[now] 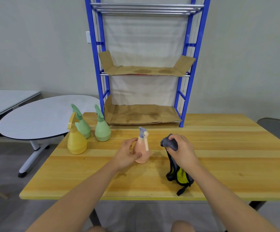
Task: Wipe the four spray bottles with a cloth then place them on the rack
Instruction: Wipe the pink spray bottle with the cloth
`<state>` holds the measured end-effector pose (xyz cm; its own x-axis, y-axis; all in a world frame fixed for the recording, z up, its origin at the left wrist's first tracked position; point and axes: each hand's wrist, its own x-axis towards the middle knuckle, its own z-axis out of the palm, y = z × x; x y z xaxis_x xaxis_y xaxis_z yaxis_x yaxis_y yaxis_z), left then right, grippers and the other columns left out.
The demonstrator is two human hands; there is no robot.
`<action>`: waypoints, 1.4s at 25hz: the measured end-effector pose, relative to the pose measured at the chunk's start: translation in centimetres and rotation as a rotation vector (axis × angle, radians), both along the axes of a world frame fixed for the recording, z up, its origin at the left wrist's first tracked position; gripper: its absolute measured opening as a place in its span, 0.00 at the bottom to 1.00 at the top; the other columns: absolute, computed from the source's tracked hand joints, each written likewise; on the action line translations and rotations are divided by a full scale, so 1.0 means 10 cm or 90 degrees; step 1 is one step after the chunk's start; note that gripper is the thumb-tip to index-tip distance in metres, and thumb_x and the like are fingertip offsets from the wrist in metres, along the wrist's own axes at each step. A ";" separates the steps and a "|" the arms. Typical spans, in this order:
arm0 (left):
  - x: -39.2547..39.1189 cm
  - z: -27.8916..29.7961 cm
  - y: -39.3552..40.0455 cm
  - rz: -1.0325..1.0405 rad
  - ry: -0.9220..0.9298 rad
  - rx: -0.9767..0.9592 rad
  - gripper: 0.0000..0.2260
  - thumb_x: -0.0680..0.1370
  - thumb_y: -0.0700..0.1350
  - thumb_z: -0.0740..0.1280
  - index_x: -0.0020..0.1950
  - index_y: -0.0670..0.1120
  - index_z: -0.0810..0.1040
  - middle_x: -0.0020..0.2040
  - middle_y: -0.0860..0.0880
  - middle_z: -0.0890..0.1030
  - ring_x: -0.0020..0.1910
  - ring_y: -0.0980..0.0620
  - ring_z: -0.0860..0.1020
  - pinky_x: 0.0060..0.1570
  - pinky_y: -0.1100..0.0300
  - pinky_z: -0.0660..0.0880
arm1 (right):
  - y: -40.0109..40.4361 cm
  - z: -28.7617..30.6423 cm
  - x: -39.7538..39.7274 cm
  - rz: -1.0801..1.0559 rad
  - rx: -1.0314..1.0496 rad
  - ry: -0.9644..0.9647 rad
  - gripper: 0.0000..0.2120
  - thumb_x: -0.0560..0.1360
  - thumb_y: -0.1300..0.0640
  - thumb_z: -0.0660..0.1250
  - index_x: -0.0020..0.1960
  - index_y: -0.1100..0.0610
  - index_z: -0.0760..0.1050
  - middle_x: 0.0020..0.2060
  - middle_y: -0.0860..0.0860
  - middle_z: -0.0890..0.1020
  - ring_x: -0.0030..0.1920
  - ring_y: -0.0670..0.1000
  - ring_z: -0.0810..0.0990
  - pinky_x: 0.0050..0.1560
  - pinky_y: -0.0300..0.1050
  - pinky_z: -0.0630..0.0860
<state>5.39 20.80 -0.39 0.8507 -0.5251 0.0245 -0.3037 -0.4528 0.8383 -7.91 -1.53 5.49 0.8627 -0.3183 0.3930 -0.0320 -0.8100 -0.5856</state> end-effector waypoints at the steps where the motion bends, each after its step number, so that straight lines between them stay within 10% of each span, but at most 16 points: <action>1: -0.01 -0.03 0.00 0.005 -0.017 0.043 0.43 0.68 0.59 0.77 0.79 0.57 0.60 0.70 0.52 0.64 0.71 0.49 0.68 0.70 0.51 0.71 | 0.00 0.00 0.00 0.001 0.001 -0.001 0.14 0.72 0.61 0.71 0.56 0.51 0.75 0.51 0.46 0.75 0.51 0.46 0.74 0.45 0.28 0.64; 4: -0.12 -0.12 -0.09 0.042 -0.082 0.088 0.54 0.61 0.66 0.79 0.80 0.57 0.56 0.69 0.53 0.62 0.68 0.52 0.64 0.71 0.52 0.66 | 0.02 -0.01 0.02 0.009 0.001 -0.010 0.14 0.72 0.62 0.72 0.55 0.51 0.75 0.51 0.46 0.75 0.50 0.46 0.74 0.45 0.26 0.64; 11: -0.05 -0.14 -0.06 -0.015 -0.008 -0.018 0.41 0.70 0.51 0.76 0.79 0.54 0.59 0.73 0.51 0.72 0.71 0.51 0.73 0.68 0.52 0.76 | 0.03 0.00 0.02 0.051 -0.007 0.000 0.13 0.72 0.61 0.72 0.54 0.51 0.76 0.51 0.45 0.75 0.50 0.45 0.74 0.45 0.25 0.66; 17: -0.11 -0.13 -0.16 0.069 -0.090 0.093 0.51 0.60 0.69 0.76 0.78 0.52 0.62 0.69 0.53 0.68 0.67 0.52 0.68 0.68 0.49 0.71 | 0.07 0.01 0.04 0.072 0.008 -0.013 0.13 0.72 0.59 0.72 0.54 0.49 0.76 0.51 0.45 0.76 0.50 0.40 0.73 0.47 0.25 0.67; 26: -0.03 0.07 -0.02 -0.072 -0.006 0.048 0.31 0.72 0.46 0.76 0.72 0.55 0.68 0.64 0.57 0.77 0.65 0.53 0.77 0.54 0.70 0.73 | 0.02 0.00 0.01 0.069 0.023 -0.020 0.12 0.72 0.59 0.73 0.53 0.49 0.76 0.50 0.44 0.76 0.50 0.38 0.74 0.46 0.27 0.68; 30: 0.14 0.34 0.29 -0.099 0.059 0.061 0.34 0.75 0.37 0.68 0.79 0.55 0.63 0.75 0.55 0.72 0.71 0.56 0.71 0.62 0.61 0.71 | 0.05 -0.02 0.03 0.097 0.015 -0.024 0.13 0.72 0.59 0.73 0.55 0.50 0.76 0.51 0.44 0.76 0.51 0.35 0.73 0.47 0.24 0.67; 35: 0.08 1.19 -0.06 -0.033 0.010 -0.072 0.12 0.82 0.47 0.62 0.61 0.51 0.82 0.56 0.54 0.84 0.59 0.52 0.81 0.60 0.53 0.77 | 0.10 -0.02 0.06 0.124 0.022 -0.057 0.14 0.72 0.60 0.73 0.56 0.50 0.76 0.51 0.44 0.76 0.51 0.37 0.74 0.48 0.25 0.68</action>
